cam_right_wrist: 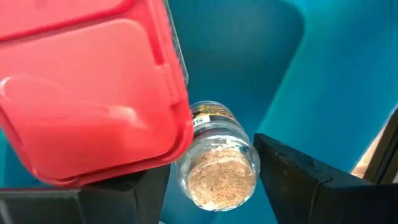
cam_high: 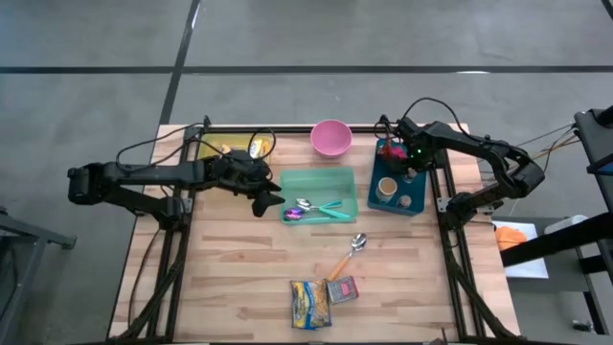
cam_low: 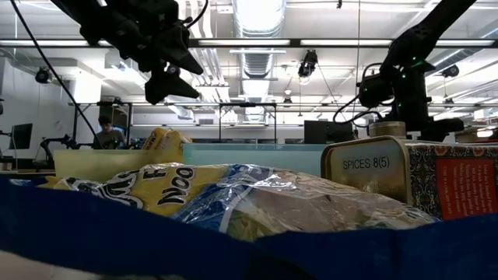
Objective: Pick & Place Food Item
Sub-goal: Put the brown seasoning bottle into the blue bin, then put the yellow spoon into the green bin
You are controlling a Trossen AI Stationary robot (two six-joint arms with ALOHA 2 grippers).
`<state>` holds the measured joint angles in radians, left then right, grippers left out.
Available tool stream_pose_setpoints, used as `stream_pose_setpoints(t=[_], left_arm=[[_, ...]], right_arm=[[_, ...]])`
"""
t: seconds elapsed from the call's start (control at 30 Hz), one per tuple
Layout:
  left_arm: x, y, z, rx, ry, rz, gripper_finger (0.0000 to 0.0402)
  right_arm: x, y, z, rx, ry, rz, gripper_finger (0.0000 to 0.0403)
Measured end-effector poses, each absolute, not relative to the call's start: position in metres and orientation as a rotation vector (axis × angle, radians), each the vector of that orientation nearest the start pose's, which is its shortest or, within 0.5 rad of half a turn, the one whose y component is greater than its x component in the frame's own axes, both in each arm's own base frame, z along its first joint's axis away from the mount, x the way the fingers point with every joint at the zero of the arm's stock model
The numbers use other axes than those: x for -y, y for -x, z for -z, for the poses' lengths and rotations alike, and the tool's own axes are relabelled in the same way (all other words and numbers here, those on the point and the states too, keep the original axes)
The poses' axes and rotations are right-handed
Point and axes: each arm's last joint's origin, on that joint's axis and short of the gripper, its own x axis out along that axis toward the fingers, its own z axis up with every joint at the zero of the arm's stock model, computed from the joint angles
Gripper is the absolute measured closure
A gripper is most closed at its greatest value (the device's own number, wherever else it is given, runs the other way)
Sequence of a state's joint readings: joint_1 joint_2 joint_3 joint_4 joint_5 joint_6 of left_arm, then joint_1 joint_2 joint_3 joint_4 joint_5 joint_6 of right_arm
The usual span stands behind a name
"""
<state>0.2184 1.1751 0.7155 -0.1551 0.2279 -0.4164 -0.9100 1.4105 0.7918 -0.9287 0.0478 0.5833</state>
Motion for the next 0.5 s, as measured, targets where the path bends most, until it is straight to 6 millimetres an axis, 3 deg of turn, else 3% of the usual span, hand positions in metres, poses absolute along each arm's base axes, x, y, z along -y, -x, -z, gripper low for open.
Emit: stream_pose_setpoints(t=[0.27, 0.5], left_arm=[[-0.046, -0.238, -0.237, -0.596, 0.542, -0.117, 0.0139], [-0.046, -0.239, -0.237, -0.595, 0.547, -0.118, 0.0139]], right_arm=[[0.167, -0.129, -0.178, -1.248, -1.101, 1.136, 0.0177], [0.157, -0.123, -0.204, -1.181, -1.065, 1.121, 0.0177]])
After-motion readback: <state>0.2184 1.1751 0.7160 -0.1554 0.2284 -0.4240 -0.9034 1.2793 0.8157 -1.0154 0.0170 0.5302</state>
